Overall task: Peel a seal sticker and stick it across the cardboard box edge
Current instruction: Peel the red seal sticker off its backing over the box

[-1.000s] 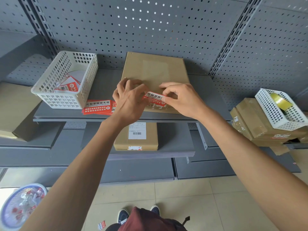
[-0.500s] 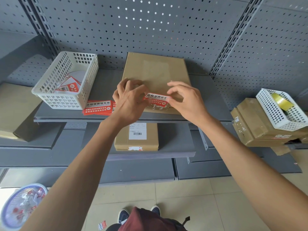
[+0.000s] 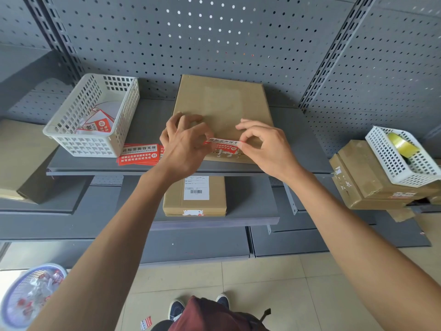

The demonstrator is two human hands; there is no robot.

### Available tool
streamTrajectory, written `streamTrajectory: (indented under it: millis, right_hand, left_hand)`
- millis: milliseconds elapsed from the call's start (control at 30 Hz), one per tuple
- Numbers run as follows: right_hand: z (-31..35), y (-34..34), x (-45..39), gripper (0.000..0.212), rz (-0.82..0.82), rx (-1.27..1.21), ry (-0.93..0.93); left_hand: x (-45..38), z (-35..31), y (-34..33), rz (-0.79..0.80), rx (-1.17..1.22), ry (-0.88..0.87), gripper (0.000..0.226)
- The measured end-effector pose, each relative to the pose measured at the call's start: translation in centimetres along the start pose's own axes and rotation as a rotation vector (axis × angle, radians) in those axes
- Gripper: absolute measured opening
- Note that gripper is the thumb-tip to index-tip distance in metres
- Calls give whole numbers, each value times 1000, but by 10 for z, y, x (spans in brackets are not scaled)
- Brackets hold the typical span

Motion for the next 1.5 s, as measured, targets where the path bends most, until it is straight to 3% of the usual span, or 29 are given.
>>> streamTrajectory:
  millis: [400,700,833,933,1100,1233,1500]
  right_hand:
    - [1,-1,2,17,22,-27,-32]
    - [-2,1,2,8,23,-113,-59]
    - [-7,1,2,2,-3,-204,-92]
    - [-8,1,0,6,-42,-319,-126]
    - [-4,1,0,15,-93,-428,-168]
    - [0,0,1,16,-123,-463,-163]
    - [7,3,5,30,-239,-535,-164]
  left_hand:
    - [2,0,1,12,18,-17,14]
    - [-1,3,3,31,40,-12,20]
    - [0,6,4,38,93,-3,13]
    - [1,7,6,42,141,11,10]
    - [0,8,9,61,208,18,25]
    - [-2,9,10,65,271,33,8]
    - [-8,13,15,53,457,79,12]
Point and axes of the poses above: each hand's wrist, its own x-axis away from the middle knuckle, its own y-axis out of the back of the hand, z = x × y, the point moved 6 cm from there along -x, towards the middle knuckle, and after that the axes turned 12 degrees about -x, right-handed, at the moved point
